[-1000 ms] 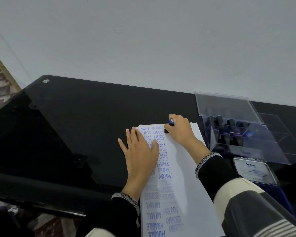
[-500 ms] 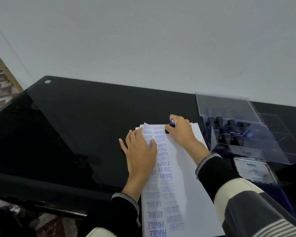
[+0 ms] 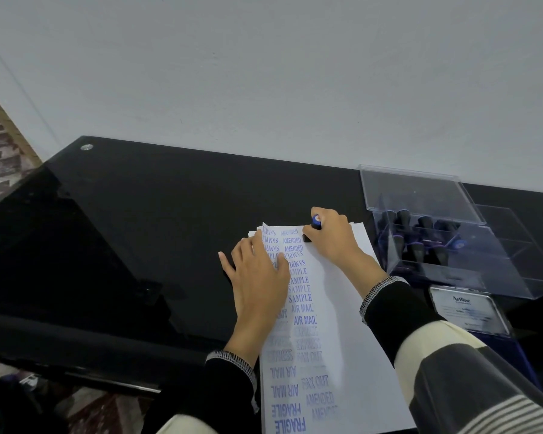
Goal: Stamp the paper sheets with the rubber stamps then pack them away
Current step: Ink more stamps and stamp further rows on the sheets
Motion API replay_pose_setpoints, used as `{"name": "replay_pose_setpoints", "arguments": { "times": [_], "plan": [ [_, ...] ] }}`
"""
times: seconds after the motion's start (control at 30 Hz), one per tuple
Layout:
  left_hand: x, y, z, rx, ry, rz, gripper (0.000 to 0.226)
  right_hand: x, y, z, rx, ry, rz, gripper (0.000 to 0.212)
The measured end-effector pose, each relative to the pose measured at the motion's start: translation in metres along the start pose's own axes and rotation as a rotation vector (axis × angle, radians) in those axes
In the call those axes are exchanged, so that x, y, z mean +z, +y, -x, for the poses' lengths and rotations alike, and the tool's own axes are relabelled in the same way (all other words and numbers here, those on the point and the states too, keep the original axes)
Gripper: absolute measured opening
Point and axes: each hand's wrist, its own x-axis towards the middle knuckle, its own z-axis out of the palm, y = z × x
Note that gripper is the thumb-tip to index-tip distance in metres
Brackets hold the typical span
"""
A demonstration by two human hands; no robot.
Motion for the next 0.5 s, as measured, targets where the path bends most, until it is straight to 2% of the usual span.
{"name": "replay_pose_setpoints", "arguments": {
  "times": [0.3, 0.5],
  "plan": [
    [0.0009, 0.0006, -0.0007, -0.006, -0.007, -0.014, 0.058, 0.0054, 0.0026, 0.0108, -0.037, 0.066, 0.017, 0.037],
    [0.0013, 0.0006, -0.0011, -0.006, -0.013, -0.016, 0.059, -0.0007, 0.0001, 0.002, -0.017, 0.007, 0.004, 0.036]
  ]
}}
